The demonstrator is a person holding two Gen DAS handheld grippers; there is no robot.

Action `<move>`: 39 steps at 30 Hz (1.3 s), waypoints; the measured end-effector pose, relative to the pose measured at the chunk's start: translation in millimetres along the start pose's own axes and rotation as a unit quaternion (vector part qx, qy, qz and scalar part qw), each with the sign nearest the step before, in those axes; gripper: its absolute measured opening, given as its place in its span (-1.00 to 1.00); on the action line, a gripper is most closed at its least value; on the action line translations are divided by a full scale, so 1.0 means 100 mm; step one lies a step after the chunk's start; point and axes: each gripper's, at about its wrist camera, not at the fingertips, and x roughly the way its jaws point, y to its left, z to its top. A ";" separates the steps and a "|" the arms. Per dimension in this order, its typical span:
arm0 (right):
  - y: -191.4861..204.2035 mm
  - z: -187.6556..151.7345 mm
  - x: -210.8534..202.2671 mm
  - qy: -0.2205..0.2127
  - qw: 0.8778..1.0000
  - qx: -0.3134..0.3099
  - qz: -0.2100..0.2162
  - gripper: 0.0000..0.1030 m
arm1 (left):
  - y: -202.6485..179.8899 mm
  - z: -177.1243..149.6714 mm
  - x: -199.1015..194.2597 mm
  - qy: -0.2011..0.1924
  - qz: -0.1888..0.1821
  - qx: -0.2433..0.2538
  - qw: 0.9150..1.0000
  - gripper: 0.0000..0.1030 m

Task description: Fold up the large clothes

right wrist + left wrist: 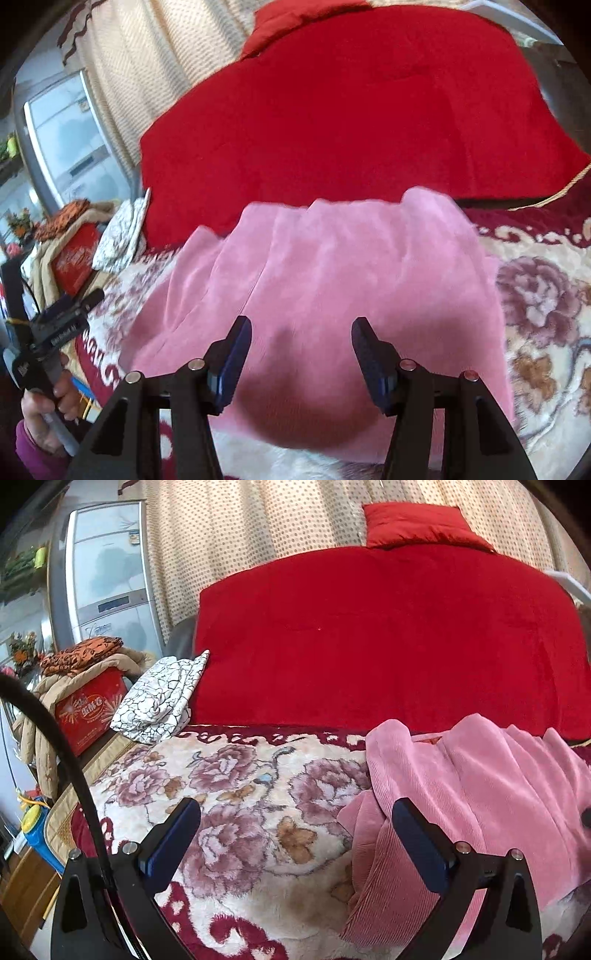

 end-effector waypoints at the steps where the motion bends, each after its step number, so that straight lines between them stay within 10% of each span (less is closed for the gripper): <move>1: 0.03 -0.02 0.06 0.011 1.000 -0.005 0.000 0.17 | 0.01 -0.01 -0.01 -0.001 0.002 -0.001 1.000 1.00; 39: 0.09 -0.13 -0.04 0.025 1.000 -0.012 -0.012 0.17 | 0.18 -0.06 -0.17 -0.031 0.015 -0.023 0.999 1.00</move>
